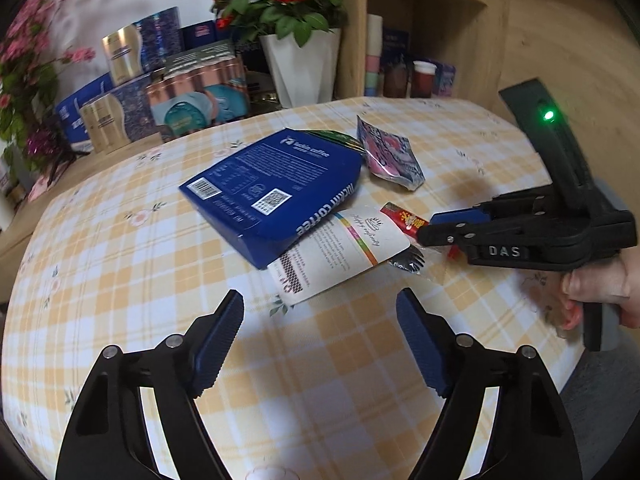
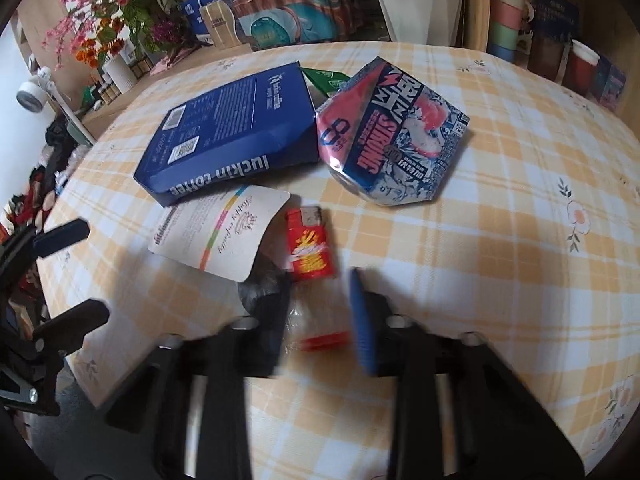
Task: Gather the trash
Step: 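Reach the right tool to the red lighter and grasp it, then grasp the birthday candle card with the left tool while the right tool holds the lighter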
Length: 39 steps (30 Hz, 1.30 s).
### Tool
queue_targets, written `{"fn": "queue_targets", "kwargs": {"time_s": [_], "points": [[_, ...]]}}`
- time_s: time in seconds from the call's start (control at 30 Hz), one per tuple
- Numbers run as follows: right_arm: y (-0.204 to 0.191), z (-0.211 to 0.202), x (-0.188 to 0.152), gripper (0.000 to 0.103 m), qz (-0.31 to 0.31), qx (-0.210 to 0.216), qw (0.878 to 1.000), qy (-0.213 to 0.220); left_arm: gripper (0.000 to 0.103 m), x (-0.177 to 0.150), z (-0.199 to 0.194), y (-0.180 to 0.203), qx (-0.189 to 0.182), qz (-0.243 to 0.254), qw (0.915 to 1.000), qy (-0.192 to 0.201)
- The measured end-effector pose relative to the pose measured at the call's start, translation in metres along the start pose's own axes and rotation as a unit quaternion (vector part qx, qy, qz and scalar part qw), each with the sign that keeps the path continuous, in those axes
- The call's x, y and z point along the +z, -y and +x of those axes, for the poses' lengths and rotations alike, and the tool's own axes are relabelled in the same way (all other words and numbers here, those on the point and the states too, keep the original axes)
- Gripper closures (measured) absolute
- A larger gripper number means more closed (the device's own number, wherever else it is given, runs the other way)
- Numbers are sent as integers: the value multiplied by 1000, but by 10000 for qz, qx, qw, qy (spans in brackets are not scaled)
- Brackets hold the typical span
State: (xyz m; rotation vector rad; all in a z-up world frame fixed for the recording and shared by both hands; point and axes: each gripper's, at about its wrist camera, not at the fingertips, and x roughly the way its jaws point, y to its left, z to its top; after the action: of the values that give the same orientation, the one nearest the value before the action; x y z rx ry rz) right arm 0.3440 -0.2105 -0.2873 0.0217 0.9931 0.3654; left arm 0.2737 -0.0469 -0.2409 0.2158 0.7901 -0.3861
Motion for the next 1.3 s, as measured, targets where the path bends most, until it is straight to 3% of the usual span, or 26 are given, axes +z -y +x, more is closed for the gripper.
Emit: {"fn": "queue_targets", "kwargs": {"time_s": [0.17,0.37,0.63,0.93,0.97,1.0,1.03,1.07,1.2,1.3], "points": [[4,-5,-7,77,-6,20,10000,48,33,8,14,12,-1,308,9995,-57],[11,-13,-16,77,133,85,9998,79,40,18,32,34,80,1008,9947,-160],[19,-19,-26,77,366,266,9989,139,44,15,53,47,431,1935,9798,-279],[17,-21,-29,77,391,354,9984,180,54,14,66,50,735,2391,9680,-189],[17,-22,-29,77,395,354,9984,194,61,14,67,51,768,2459,9661,-187],[17,-24,-29,77,407,355,9983,228,78,14,68,52,773,2519,9644,-205],[18,-25,-29,77,419,364,9981,250,87,14,69,53,839,2602,9616,-235],[18,-28,-29,77,432,382,9980,273,89,14,68,55,952,2679,9585,-205],[17,-36,-32,77,445,400,9976,357,96,21,46,49,772,2413,9673,58],[16,-43,-33,77,477,440,9971,408,98,31,27,34,362,1773,9834,113]]}}
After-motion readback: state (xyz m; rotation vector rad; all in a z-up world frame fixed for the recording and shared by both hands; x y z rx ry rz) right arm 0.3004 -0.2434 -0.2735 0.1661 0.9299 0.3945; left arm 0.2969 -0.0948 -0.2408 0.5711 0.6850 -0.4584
